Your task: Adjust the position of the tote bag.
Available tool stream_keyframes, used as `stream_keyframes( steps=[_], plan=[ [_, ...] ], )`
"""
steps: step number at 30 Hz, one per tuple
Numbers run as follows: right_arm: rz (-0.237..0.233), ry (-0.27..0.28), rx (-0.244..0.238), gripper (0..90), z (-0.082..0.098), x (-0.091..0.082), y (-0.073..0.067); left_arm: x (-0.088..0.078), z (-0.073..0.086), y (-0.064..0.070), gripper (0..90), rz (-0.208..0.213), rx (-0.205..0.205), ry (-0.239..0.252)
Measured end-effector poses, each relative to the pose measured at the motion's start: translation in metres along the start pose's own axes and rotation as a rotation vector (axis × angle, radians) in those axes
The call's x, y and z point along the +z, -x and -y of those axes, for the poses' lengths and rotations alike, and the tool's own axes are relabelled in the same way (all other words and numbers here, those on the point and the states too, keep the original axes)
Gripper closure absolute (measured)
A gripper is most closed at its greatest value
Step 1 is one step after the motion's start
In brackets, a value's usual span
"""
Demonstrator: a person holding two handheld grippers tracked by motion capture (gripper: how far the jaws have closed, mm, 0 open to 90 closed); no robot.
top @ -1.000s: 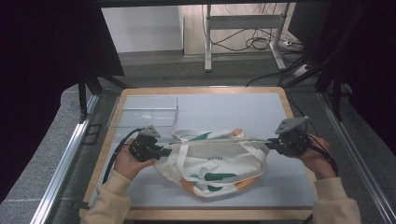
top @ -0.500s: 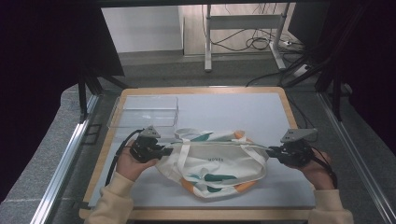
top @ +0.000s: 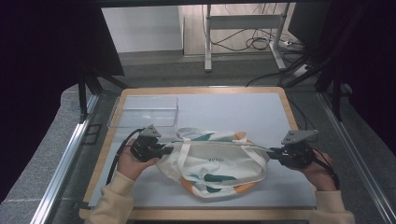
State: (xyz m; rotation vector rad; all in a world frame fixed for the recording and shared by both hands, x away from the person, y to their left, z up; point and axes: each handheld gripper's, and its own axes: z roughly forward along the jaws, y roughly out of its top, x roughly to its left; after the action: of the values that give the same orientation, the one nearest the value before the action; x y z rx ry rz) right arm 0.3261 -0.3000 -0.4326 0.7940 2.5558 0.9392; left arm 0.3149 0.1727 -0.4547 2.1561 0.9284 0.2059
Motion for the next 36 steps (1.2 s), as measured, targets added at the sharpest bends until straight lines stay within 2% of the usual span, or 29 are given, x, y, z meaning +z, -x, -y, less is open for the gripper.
stream_keyframes(
  steps=[3,5,8,12,15,20,29,36],
  plan=[
    [0.004,0.014,0.017,66.7,0.001,-0.002,0.001,-0.005,0.000,0.001,78.5,0.014,0.003,0.015],
    [0.006,0.052,0.044,54.2,0.001,-0.005,0.002,-0.010,0.000,0.001,71.9,0.035,0.006,0.038],
    [0.023,0.102,0.081,42.5,0.000,-0.011,0.002,-0.017,0.000,0.002,60.3,0.064,0.002,0.064],
    [0.042,0.183,0.126,34.1,-0.005,-0.021,-0.001,-0.025,-0.001,0.006,47.3,0.083,0.012,0.090],
    [0.045,0.224,0.135,31.4,-0.010,-0.023,-0.006,-0.029,-0.003,0.009,42.9,0.080,0.021,0.099],
    [0.023,0.258,0.134,30.0,-0.019,-0.021,-0.014,-0.033,-0.004,0.012,39.1,0.072,0.024,0.119],
    [0.007,0.278,0.124,29.2,-0.031,-0.017,-0.024,-0.044,-0.003,0.010,37.4,0.053,0.014,0.165],
    [0.002,0.286,0.110,27.9,-0.038,-0.015,-0.033,-0.048,-0.002,0.009,37.1,0.044,0.010,0.177]
  ],
)
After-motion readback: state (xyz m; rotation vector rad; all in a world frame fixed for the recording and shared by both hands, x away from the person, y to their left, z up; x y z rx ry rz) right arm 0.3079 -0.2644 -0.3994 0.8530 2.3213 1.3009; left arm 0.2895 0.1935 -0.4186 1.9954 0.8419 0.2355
